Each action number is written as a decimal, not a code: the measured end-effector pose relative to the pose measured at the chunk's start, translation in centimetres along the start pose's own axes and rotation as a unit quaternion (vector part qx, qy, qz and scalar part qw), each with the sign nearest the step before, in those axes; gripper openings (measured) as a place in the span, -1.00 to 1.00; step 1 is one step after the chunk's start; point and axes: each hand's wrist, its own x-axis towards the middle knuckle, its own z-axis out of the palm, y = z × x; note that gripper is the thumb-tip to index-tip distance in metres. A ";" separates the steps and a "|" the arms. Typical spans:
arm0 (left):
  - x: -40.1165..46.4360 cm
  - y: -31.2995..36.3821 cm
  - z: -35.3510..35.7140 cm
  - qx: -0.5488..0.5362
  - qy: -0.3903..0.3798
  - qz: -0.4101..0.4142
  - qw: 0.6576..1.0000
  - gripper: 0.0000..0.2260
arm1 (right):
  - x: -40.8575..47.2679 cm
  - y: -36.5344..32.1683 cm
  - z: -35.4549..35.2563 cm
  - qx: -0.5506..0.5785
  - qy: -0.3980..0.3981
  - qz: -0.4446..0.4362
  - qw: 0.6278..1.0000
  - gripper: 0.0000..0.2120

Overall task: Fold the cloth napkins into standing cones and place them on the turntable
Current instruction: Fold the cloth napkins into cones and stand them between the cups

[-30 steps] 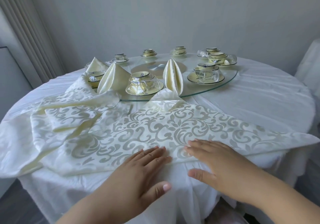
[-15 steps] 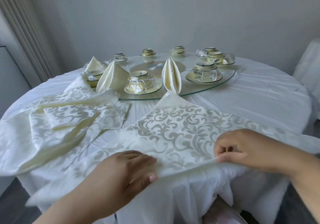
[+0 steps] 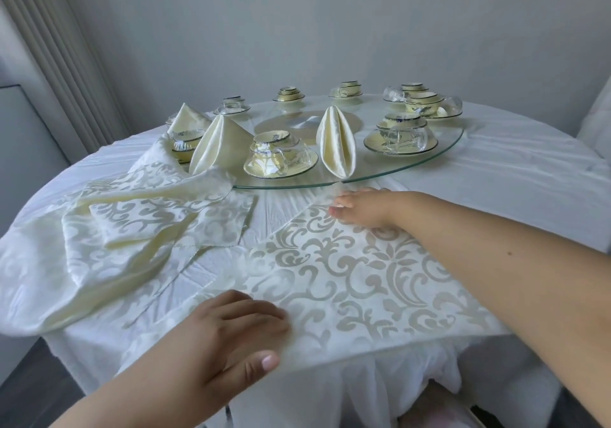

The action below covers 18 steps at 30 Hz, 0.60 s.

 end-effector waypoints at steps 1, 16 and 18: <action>-0.5 -0.2 -0.3 0.003 -0.006 -0.010 1.000 -0.60 | 0.2 -0.1 0.2 -0.022 -0.002 0.010 1.000 -0.34; -4.3 -1.6 -0.7 0.082 -0.064 -0.029 0.994 -0.33 | -13.3 -9.5 7.5 -0.070 0.027 -0.251 0.965 -0.14; -5.4 -2.1 -0.7 0.096 -0.067 -0.040 0.992 -0.34 | -14.1 -10.5 7.7 -0.065 0.056 -0.264 0.961 -0.10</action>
